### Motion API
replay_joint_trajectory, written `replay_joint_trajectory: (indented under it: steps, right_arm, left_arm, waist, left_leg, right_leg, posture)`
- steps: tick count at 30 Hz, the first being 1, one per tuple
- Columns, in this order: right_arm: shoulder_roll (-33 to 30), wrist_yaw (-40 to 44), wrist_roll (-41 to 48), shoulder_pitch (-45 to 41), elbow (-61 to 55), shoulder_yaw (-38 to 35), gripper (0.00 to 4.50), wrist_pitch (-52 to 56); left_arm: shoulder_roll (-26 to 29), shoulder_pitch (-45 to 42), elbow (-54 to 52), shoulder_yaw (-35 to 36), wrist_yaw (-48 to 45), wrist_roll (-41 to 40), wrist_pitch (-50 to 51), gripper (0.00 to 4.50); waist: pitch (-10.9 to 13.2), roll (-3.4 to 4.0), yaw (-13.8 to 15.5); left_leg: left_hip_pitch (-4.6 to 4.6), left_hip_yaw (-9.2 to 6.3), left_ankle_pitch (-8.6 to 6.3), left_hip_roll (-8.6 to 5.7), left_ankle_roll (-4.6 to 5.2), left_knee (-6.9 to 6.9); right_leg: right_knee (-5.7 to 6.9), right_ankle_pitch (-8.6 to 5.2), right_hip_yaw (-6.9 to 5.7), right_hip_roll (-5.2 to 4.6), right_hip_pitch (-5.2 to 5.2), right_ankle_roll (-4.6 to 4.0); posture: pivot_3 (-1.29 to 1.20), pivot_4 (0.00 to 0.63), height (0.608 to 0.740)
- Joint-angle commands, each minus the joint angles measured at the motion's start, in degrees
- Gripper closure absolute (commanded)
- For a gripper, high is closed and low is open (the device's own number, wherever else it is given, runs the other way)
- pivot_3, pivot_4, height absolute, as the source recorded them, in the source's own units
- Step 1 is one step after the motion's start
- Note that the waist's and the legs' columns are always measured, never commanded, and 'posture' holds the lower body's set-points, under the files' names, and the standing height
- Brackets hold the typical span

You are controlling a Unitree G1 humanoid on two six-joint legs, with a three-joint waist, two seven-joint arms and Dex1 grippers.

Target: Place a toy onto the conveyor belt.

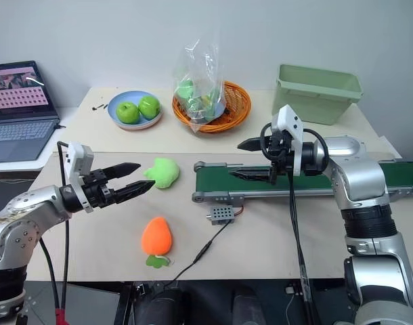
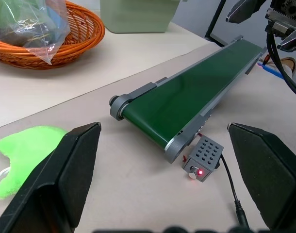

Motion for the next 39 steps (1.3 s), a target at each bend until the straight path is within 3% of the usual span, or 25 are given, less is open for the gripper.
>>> replay_joint_trajectory:
  steps: [1,5,12,17,21,28,39]
  right_arm:
    - [-0.1,0.1,0.2,-0.8,-0.9,-0.6,0.0,-0.9]
    - [0.2,0.3,0.0,-1.4,-0.2,-0.2,0.0,-1.2]
    - [0.5,0.9,-0.5,-2.2,1.1,0.3,0.0,-1.7]
    - [0.5,1.3,-0.8,-2.4,1.5,0.3,0.0,-2.0]
    - [0.4,1.2,-1.2,-1.7,1.2,0.1,0.0,-2.0]
    - [0.1,0.8,-1.0,-0.7,0.1,-0.7,0.0,-1.6]
    - [-0.6,-1.1,-0.9,0.6,-1.8,-1.6,0.0,-1.2]
  left_arm:
    - [0.9,0.6,-2.4,1.3,-0.7,-0.5,-0.3,0.02]
    - [-0.4,0.6,-1.6,4.4,1.2,-3.2,0.9,0.02]
    - [0.0,0.2,4.3,11.9,4.6,-17.8,13.8,0.02]
    - [-2.0,2.6,20.5,23.4,15.2,-44.2,23.7,0.02]
    - [-2.9,7.7,26.9,24.4,22.6,-47.8,26.5,0.02]
    - [-5.7,14.2,27.7,21.0,27.8,-53.0,30.6,0.02]
    - [-7.7,12.4,29.6,15.5,31.6,-52.2,31.1,0.02]
  waist:
    - [0.0,0.0,0.0]
    - [0.0,0.0,-0.1]
    - [0.0,0.0,-0.1]
    - [0.0,0.01,-0.4]
    - [0.0,0.01,-0.4]
    - [0.0,-0.02,0.2]
    - [0.0,-0.01,0.1]
  left_leg:
    - [0.0,0.0,0.0,0.0,0.0,0.0]
    - [0.0,-0.04,0.0,0.01,0.0,-0.01]
    - [0.0,-0.14,0.0,0.01,0.0,-0.01]
    - [0.01,-0.25,0.0,0.03,0.0,-0.01]
    - [0.14,-0.26,0.0,0.01,0.0,-0.07]
    - [0.13,-0.27,0.0,-0.02,-0.05,-0.09]
    - [0.22,-0.24,0.02,-0.04,-0.12,-0.3]
  right_leg:
    - [0.0,0.0,0.0,0.0,0.0,0.0]
    - [0.0,0.0,0.01,0.0,-0.02,0.0]
    - [0.01,0.0,0.0,0.0,-0.02,0.0]
    - [0.06,0.0,0.01,0.0,-0.07,0.01]
    - [0.1,-0.01,0.06,-0.02,-0.03,0.0]
    - [0.08,-0.01,0.05,-0.05,-0.03,-0.04]
    - [0.05,-0.04,0.1,-0.06,-0.04,-0.11]
  posture:
    - [0.0,0.15,0.74]
    - [0.0,0.15,0.74]
    - [0.0,0.15,0.74]
    - [0.0,0.15,0.74]
    - [0.0,0.15,0.74]
    - [0.0,0.15,0.74]
    - [0.0,0.15,0.74]
